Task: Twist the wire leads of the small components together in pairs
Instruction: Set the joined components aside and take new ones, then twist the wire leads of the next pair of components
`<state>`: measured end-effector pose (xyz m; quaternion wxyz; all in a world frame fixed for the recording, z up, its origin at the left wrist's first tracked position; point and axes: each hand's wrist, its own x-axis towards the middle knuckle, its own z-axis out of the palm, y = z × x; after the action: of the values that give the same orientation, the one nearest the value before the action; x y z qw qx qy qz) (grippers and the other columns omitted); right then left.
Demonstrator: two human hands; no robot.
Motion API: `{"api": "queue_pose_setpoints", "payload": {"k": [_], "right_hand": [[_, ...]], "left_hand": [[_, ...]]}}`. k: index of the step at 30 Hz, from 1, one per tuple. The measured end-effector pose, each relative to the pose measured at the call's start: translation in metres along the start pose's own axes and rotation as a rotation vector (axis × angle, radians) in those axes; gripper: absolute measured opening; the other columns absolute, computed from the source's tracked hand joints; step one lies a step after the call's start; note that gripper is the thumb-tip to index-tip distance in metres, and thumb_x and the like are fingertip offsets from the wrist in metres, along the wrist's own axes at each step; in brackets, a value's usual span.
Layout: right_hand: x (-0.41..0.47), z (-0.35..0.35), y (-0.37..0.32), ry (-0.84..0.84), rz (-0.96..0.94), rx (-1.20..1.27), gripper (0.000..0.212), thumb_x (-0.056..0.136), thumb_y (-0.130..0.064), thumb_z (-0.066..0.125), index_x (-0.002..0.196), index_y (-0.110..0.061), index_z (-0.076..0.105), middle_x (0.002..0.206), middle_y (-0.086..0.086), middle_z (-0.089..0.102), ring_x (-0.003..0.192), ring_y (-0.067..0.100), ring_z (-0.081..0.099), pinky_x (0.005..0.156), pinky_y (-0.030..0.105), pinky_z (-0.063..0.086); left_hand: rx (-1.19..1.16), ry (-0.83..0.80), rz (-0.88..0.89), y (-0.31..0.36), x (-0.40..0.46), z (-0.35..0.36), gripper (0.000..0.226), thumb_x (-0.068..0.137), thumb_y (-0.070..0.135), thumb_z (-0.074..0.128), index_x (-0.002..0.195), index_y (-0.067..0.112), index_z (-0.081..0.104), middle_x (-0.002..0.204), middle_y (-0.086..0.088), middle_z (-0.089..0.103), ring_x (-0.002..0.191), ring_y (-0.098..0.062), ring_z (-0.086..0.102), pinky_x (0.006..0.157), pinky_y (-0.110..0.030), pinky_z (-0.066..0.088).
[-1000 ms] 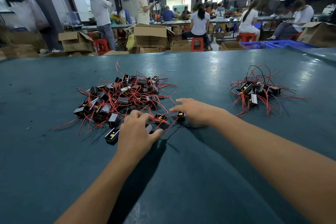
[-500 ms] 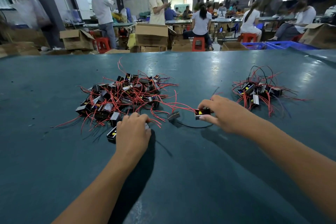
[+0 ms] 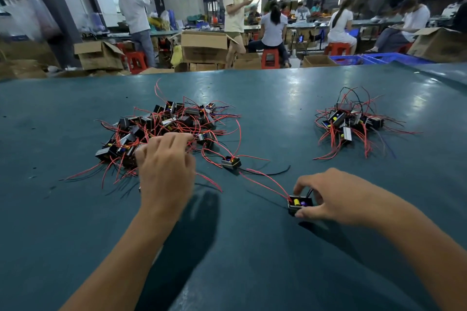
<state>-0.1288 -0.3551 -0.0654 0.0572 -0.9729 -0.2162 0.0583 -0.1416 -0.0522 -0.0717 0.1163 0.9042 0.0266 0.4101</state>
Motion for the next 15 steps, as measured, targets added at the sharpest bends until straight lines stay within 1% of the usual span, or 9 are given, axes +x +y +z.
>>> {"api": "queue_pose_setpoints", "payload": {"k": [1,3,5,6,7,9,11,13,15], "right_hand": [[0.0,0.001,0.0,0.002,0.007,0.046,0.048,0.075,-0.072,0.062,0.111,-0.041,0.054,0.076,-0.016,0.052,0.07,0.0,0.05,0.061,0.023,0.039],[0.001,0.005,-0.003,0.002,0.012,0.109,0.049,0.077,-0.076,0.056,0.112,-0.043,0.053,0.084,-0.015,0.057,0.076,0.002,0.055,0.07,0.026,0.046],[0.002,0.009,-0.005,0.01,0.004,0.137,0.043,0.081,-0.074,0.053,0.108,-0.041,0.055,0.088,-0.013,0.061,0.082,0.008,0.059,0.078,0.032,0.052],[0.002,0.01,-0.005,0.016,-0.007,0.134,0.038,0.084,-0.071,0.052,0.105,-0.039,0.055,0.085,-0.013,0.061,0.082,0.009,0.059,0.078,0.033,0.052],[0.002,0.01,-0.005,0.017,-0.024,0.125,0.035,0.086,-0.069,0.051,0.104,-0.039,0.054,0.082,-0.014,0.059,0.08,0.008,0.058,0.076,0.032,0.051],[0.0,0.008,-0.005,-0.001,-0.079,0.134,0.03,0.089,-0.066,0.049,0.106,-0.041,0.05,0.078,-0.016,0.054,0.077,0.001,0.053,0.07,0.024,0.044],[-0.002,0.005,-0.008,-0.036,-0.144,0.198,0.027,0.091,-0.065,0.047,0.108,-0.043,0.05,0.083,-0.016,0.052,0.079,-0.004,0.05,0.068,0.016,0.036],[-0.004,0.005,-0.013,-0.068,-0.217,0.219,0.024,0.094,-0.06,0.046,0.11,-0.044,0.051,0.097,-0.016,0.05,0.09,-0.003,0.049,0.078,0.014,0.037],[-0.005,0.009,-0.02,-0.076,-0.319,0.174,0.018,0.098,-0.049,0.047,0.113,-0.041,0.052,0.112,-0.016,0.046,0.105,-0.001,0.045,0.092,0.016,0.037]], "left_hand": [[-0.07,0.001,0.055,0.005,-0.001,0.0,0.032,0.083,0.0,0.064,0.11,0.016,0.068,0.105,-0.003,0.069,0.1,-0.03,0.059,0.088,-0.038,0.031],[-0.213,-0.049,0.11,0.015,-0.004,0.0,0.026,0.083,-0.001,0.066,0.105,0.013,0.069,0.1,-0.002,0.067,0.094,-0.028,0.06,0.086,-0.039,0.038],[-0.317,-0.089,0.152,0.022,-0.008,-0.001,0.023,0.084,-0.004,0.066,0.103,0.01,0.069,0.096,-0.001,0.066,0.089,-0.027,0.06,0.084,-0.043,0.046],[-0.352,-0.102,0.179,0.025,-0.01,-0.001,0.022,0.085,-0.004,0.065,0.101,0.009,0.069,0.095,0.0,0.065,0.087,-0.025,0.06,0.082,-0.043,0.048],[-0.382,-0.113,0.202,0.028,-0.012,-0.002,0.02,0.085,-0.004,0.065,0.1,0.009,0.069,0.095,0.001,0.064,0.086,-0.023,0.059,0.081,-0.041,0.049],[-0.424,-0.131,0.213,0.031,-0.013,-0.002,0.019,0.086,-0.003,0.066,0.099,0.009,0.069,0.094,0.003,0.062,0.084,-0.019,0.057,0.08,-0.038,0.049],[-0.447,-0.155,0.185,0.032,-0.014,-0.002,0.016,0.087,-0.002,0.066,0.098,0.009,0.07,0.093,0.004,0.062,0.082,-0.016,0.055,0.079,-0.035,0.049],[-0.457,-0.171,0.162,0.031,-0.014,-0.002,0.015,0.088,-0.001,0.065,0.098,0.008,0.07,0.093,0.004,0.061,0.081,-0.015,0.054,0.078,-0.034,0.049],[-0.464,-0.178,0.16,0.031,-0.014,-0.001,0.014,0.089,-0.001,0.065,0.098,0.008,0.069,0.092,0.005,0.061,0.079,-0.015,0.054,0.076,-0.033,0.048]]}}
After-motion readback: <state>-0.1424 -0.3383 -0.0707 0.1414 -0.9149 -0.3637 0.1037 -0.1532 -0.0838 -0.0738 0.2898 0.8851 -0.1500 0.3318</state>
